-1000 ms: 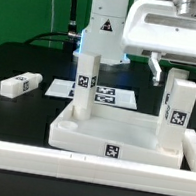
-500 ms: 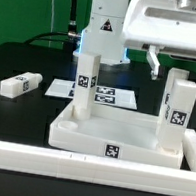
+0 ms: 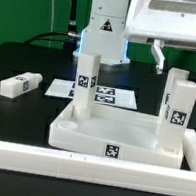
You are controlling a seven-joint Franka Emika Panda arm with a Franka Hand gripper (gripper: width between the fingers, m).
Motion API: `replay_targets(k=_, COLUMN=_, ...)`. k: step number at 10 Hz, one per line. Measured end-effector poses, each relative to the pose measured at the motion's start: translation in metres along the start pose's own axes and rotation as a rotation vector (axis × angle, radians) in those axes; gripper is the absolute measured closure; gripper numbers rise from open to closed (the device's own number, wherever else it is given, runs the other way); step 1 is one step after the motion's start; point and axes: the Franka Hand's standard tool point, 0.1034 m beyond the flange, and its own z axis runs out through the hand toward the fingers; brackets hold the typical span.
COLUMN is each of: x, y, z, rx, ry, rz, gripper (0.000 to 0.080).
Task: Assemble desk
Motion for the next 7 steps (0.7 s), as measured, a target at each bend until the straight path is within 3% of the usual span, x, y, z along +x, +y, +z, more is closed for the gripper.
replay_targets(k=1, x=-0.0028, y=-0.0050, z=0.0020, rx=0.018, ry=-0.097, rz=0.010, gripper=0.0151)
replay_targets(k=5, x=-0.0057, y=0.0016, z=-0.0009, rx=0.054, ry=-0.369, rz=0.044, gripper=0.0151)
replay_targets(k=7, x=0.0001, y=0.0031, z=0.0001, rx=0.053, ry=-0.377, rz=0.044, gripper=0.0151)
